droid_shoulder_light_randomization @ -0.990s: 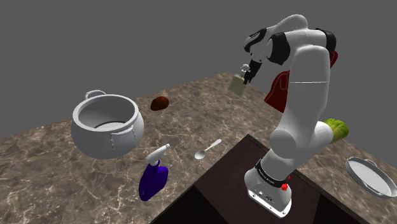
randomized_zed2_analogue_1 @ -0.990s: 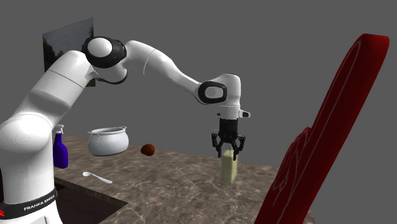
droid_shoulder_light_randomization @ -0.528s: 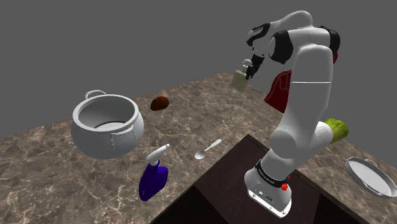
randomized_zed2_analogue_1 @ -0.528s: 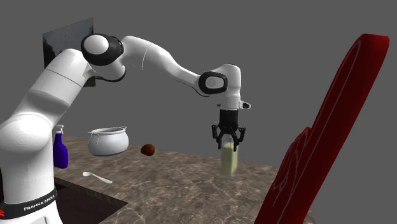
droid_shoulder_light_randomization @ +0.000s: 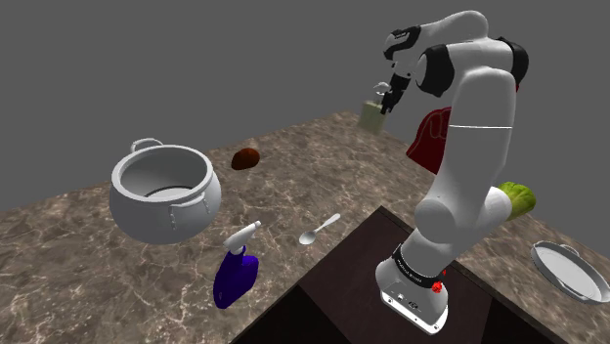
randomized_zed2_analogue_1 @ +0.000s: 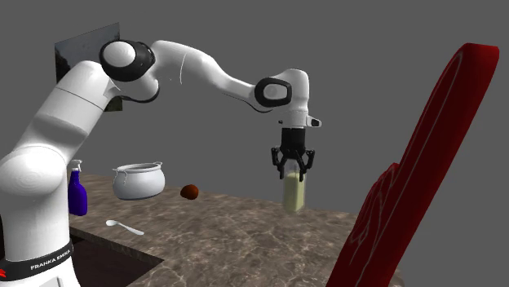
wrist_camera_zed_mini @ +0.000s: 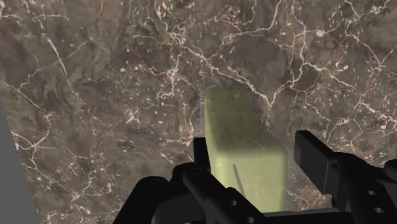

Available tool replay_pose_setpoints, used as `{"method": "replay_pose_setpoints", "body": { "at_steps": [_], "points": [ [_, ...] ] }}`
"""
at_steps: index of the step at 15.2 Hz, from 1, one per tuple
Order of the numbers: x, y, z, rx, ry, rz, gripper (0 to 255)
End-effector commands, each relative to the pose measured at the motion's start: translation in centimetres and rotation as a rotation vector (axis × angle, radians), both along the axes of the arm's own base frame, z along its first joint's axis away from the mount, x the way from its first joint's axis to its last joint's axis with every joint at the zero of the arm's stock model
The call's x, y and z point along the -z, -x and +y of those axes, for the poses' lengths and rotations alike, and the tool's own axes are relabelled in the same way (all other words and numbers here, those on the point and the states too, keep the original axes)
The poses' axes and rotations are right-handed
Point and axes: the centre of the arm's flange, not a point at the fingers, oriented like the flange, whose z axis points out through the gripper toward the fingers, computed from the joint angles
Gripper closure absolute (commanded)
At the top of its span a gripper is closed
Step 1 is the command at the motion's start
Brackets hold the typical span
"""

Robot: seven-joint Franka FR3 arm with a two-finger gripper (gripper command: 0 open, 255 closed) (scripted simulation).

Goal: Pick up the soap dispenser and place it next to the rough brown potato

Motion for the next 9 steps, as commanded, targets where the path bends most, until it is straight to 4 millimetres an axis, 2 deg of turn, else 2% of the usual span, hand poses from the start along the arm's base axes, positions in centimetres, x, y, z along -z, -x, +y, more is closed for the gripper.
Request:
{"method": "replay_pose_setpoints", "body": {
  "at_steps": [1,9],
  "points": [
    [-1.2,0.1,-0.1,0.000,0.000,0.000,255],
    [-5.4,0.1,-0.1,0.000,0.000,0.000,255]
  ]
}}
